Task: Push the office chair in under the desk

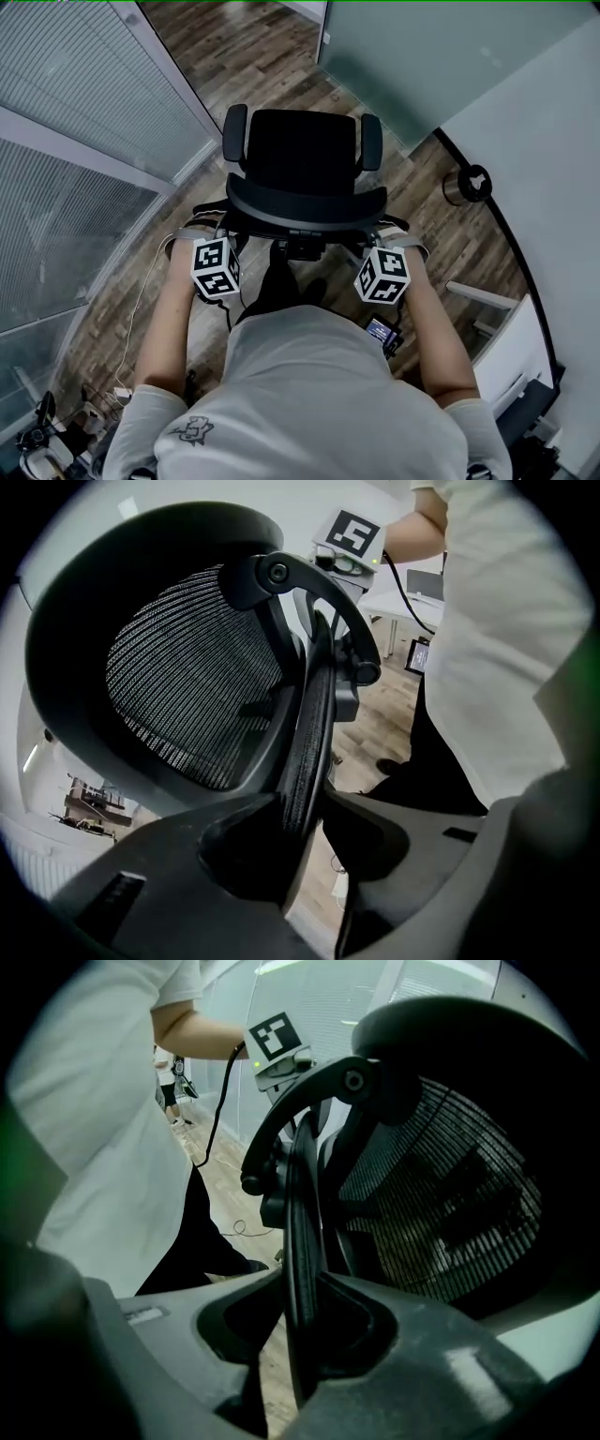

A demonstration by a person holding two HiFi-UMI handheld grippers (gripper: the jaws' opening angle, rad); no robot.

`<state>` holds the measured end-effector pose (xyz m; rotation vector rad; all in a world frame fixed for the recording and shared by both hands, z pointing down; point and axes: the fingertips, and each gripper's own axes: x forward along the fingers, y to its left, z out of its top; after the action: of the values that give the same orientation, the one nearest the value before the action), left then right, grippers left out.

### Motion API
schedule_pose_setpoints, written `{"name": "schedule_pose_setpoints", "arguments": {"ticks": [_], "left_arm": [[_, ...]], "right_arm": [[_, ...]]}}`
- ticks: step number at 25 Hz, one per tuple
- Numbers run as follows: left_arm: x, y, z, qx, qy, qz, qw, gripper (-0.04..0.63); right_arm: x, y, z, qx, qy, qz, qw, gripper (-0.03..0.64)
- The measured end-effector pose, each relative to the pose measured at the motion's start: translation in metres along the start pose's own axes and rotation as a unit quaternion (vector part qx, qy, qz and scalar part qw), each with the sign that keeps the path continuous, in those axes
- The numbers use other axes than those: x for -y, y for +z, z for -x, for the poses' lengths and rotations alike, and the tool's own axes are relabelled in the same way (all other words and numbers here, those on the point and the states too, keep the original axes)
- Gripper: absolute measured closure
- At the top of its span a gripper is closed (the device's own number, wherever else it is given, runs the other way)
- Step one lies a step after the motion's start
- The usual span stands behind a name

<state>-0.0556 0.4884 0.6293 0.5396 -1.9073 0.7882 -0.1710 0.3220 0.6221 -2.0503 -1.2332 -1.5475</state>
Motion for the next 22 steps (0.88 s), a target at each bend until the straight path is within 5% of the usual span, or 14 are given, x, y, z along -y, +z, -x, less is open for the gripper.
{"name": "schedule_pose_setpoints", "arguments": {"ticks": [22], "left_arm": [[0.024, 0.03, 0.0, -0.004, -0.014, -0.018, 0.9997, 0.459]], "right_arm": [[-0.029, -0.024, 0.021, -0.007, -0.006, -0.025, 1.0, 0.515]]}}
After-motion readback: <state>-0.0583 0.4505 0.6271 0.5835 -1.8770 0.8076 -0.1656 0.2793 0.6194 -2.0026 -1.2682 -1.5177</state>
